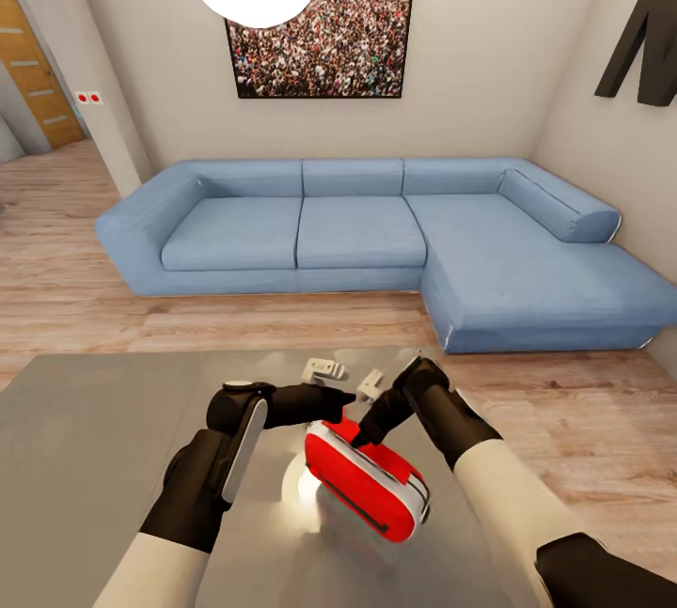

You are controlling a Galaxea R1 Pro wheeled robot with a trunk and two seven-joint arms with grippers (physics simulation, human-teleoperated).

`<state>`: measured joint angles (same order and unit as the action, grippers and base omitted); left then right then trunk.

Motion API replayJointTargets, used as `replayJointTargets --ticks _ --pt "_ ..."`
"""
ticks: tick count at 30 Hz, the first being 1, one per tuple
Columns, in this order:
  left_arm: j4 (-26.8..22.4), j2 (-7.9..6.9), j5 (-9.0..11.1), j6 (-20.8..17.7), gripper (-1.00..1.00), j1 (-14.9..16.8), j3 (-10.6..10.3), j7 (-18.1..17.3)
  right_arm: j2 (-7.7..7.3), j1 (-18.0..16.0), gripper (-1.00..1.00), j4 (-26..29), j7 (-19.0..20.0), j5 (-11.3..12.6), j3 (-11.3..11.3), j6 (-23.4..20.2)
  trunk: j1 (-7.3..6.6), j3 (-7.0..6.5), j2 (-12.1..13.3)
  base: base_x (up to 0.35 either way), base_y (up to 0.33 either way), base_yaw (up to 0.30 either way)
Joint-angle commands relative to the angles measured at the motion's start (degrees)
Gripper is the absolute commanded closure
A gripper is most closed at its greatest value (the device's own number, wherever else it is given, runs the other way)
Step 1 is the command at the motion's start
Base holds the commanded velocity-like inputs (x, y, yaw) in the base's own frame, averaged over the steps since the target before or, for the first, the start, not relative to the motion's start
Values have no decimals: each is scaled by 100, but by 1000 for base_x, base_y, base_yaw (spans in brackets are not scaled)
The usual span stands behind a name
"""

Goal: Turn on the radio receiver that's on the table in the living room.

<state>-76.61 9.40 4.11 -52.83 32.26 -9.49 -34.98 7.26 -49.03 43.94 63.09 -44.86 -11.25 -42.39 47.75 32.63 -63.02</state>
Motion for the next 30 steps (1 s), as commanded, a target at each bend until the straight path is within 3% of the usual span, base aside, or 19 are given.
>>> replayJointTargets --ticks 1,19,26,30 --pt "2 0 2 0 100 0 -2 0 25 -1 100 -85 -70 51 35 73 0 0 0 0 0 0" --pt "15 0 2 1 100 0 -9 0 65 -1 100 -250 -262 158 148 689 0 0 0 0 0 0" --pt "15 0 2 1 100 0 -9 0 73 -1 100 -694 -451 175 165 1089 0 0 0 0 0 0" --pt "15 0 2 1 100 0 -7 0 69 -1 100 -788 -596 377 160 1188 0 0 0 0 0 0"
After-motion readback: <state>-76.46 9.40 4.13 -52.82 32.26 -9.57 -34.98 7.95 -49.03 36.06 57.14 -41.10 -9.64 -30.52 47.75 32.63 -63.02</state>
